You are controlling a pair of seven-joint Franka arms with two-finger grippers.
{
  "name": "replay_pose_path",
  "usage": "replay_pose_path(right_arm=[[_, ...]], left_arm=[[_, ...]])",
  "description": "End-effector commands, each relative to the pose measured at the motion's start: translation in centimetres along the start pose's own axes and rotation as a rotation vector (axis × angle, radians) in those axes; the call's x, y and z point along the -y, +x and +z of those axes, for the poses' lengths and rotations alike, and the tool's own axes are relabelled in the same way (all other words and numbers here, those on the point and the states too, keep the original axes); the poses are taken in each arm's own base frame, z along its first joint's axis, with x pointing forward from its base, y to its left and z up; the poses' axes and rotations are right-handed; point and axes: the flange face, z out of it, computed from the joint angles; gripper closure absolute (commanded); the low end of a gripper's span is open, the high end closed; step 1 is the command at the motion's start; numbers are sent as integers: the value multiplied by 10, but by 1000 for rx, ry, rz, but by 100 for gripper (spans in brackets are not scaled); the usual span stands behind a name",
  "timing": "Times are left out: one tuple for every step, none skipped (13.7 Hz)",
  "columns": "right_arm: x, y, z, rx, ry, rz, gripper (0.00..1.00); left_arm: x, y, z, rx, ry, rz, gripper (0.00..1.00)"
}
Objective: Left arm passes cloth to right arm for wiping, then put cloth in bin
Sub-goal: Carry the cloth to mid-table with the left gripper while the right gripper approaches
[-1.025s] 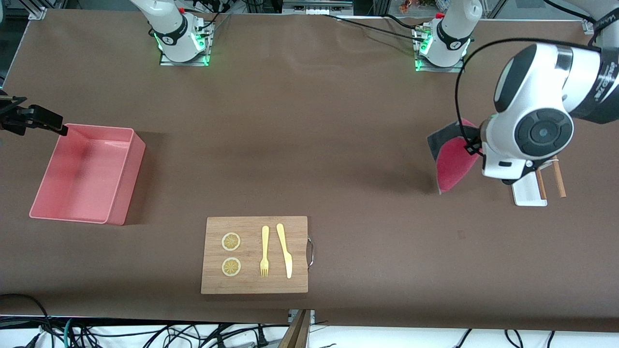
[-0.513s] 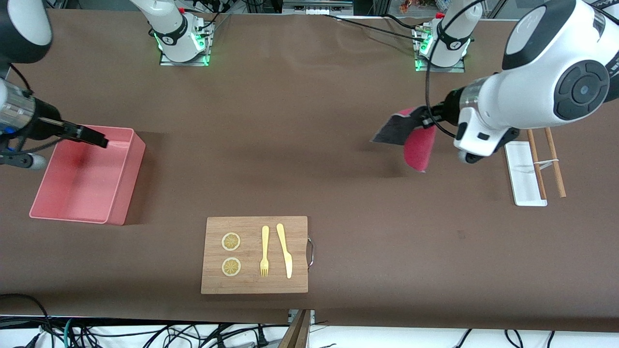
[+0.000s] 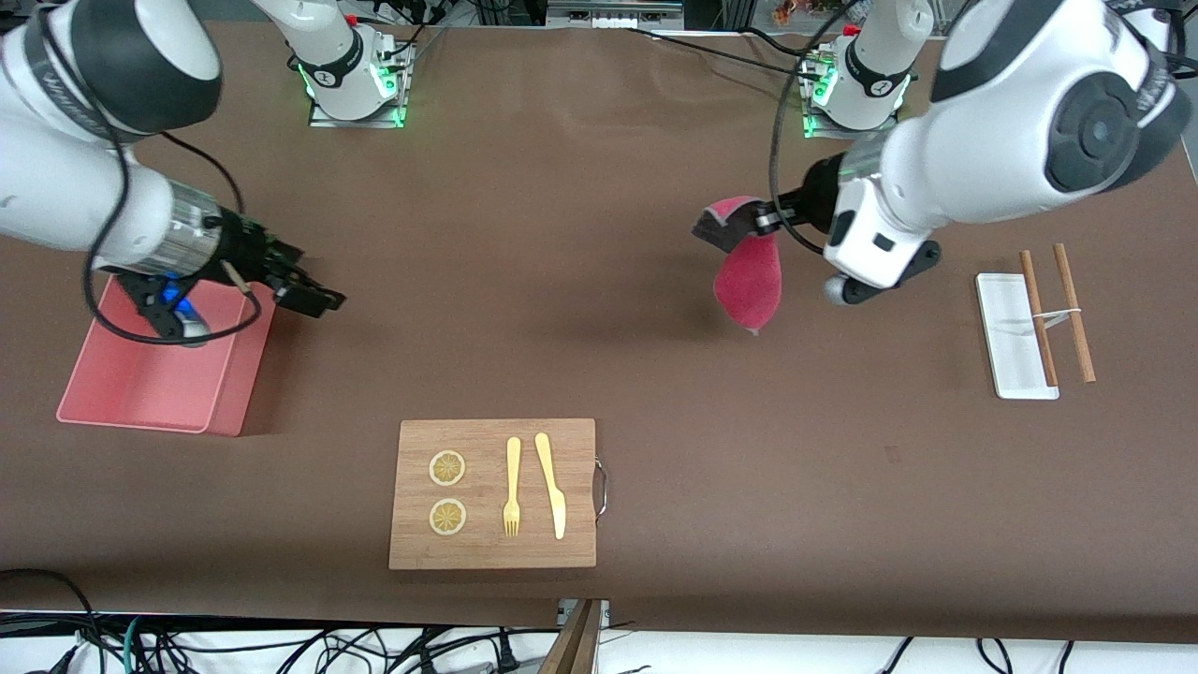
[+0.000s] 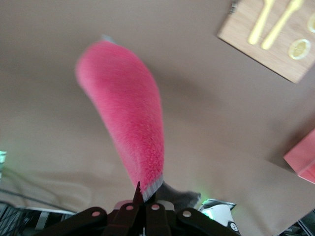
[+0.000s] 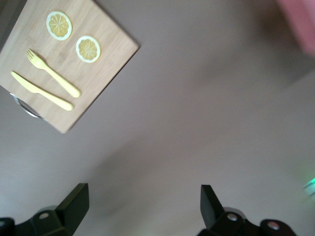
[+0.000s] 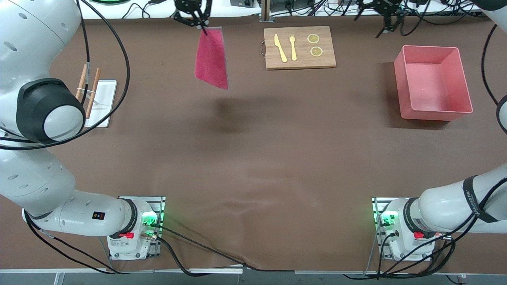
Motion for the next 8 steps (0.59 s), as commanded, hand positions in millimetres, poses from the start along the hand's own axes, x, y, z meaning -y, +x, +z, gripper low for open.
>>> replay_pose_path(right_arm=[[23,-27,28,96,50,176,0],[32,-36,38,126,58,229,0],[39,-46,46,146,58,265,0],[44,-56,54,165,48,284,0],[47,-63,59,183,39,306,0],[48,-71,67,199,22,323,0],[47,-80,77,207,1,322,0],[47,-88,85,219,-15,317,0]], left_arm=[[-47,-31,21,9,-74,70,100],[-61,-37,27,24,-126,63,100],[-73,-43,29,36,-188,13,100],[-86,-51,29,40,-250,-53,100],[-97,-52,29,44,-319,-121,100],[-104,-52,26,51,-383,-187,100],[-109,-52,24,61,-429,-234,100],[-116,-59,27,91,-460,-271,100]])
